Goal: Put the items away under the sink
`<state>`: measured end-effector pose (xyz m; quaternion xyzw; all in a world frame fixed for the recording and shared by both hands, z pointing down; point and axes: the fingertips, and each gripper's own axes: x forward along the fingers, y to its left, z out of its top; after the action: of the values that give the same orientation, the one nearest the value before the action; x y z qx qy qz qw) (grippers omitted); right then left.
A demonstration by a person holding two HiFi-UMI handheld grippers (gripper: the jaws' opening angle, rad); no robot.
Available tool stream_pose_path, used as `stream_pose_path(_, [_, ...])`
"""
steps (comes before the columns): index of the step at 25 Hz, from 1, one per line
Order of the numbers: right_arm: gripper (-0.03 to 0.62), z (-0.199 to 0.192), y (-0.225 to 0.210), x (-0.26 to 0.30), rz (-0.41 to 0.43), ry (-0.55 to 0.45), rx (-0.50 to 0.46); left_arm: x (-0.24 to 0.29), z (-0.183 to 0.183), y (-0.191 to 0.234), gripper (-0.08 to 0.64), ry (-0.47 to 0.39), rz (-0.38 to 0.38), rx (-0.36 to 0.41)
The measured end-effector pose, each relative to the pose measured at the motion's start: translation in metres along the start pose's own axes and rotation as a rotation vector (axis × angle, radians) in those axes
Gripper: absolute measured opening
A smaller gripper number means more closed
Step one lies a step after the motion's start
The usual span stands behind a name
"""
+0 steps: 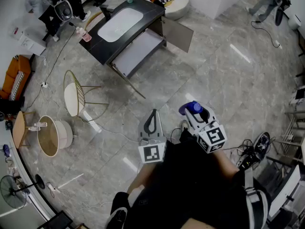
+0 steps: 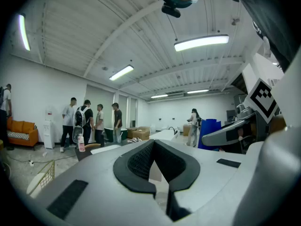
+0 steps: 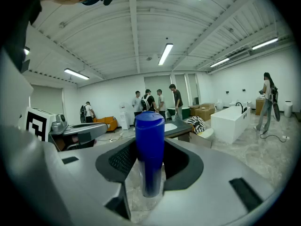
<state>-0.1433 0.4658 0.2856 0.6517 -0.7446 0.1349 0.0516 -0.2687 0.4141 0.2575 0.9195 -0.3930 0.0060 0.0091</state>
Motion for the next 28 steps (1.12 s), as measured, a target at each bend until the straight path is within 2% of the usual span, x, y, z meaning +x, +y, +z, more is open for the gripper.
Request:
stream_pose_path(15, [0.156, 0.007, -0.035, 0.009, 0.025, 0.001, 0.002, 0.034, 0.002, -0.014, 0.015, 0.008, 0.032, 0.008])
stream_pose_path(28, [0.156, -0.001, -0.095, 0.018, 0.147, 0.019, -0.037, 0.09, -0.011, -0.063, 0.015, 0.036, 0.093, 0.001])
